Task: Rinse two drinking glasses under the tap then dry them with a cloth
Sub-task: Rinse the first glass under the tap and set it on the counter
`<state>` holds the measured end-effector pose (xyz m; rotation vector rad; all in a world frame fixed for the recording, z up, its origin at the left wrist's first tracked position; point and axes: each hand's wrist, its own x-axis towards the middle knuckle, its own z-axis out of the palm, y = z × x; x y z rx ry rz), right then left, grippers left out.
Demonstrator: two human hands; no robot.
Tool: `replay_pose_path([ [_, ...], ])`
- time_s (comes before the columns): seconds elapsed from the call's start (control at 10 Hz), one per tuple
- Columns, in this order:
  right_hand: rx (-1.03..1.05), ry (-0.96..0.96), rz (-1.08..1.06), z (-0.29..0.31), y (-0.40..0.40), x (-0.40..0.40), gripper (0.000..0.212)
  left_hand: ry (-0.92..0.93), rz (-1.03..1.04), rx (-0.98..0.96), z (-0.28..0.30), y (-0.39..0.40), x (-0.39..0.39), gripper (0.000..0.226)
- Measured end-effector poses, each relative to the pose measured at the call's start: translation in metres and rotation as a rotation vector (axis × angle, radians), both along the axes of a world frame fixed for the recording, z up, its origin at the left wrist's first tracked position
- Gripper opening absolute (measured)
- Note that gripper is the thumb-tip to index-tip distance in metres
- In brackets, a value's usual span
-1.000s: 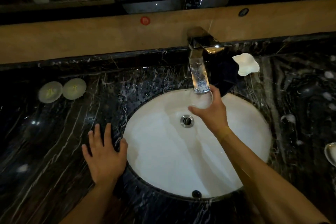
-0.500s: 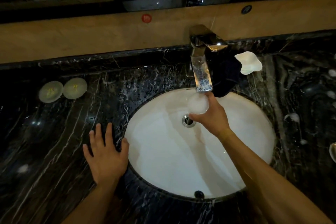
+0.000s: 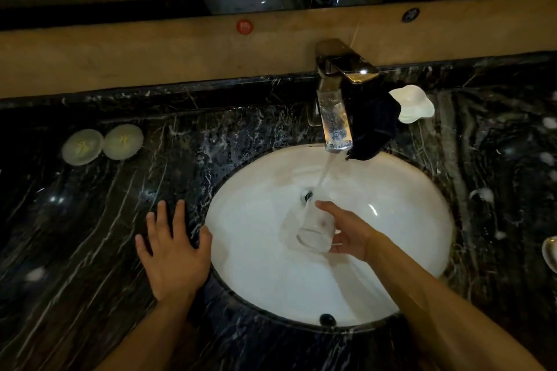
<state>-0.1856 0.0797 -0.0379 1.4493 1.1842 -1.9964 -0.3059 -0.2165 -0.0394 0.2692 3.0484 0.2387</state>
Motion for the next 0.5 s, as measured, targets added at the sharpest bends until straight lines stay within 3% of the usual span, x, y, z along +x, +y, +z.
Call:
replay_pose_path([
  [0.1, -0.168, -0.032, -0.035, -0.006, -0.001, 0.003, 0.074, -0.006, 0.001, 0.000, 0.000, 0.000, 0.000, 0.072],
  [0.2, -0.343, 0.008, -0.074, -0.010, 0.001, 0.005, 0.055, 0.000, 0.001, 0.003, 0.000, 0.000, 0.001, 0.072],
  [0.3, -0.394, 0.041, -0.063, -0.009, 0.003, 0.003, 0.052, -0.003, 0.005, 0.002, 0.000, 0.000, 0.000, 0.072],
  [0.4, -0.366, 0.095, -0.098, 0.006, 0.004, 0.001, 0.051, -0.010, 0.005, 0.008, 0.001, 0.000, 0.000, 0.072],
  [0.5, -0.015, 0.239, -0.030, 0.011, 0.009, -0.003, 0.056, 0.000, 0.001, 0.005, 0.000, 0.000, 0.000, 0.071],
])
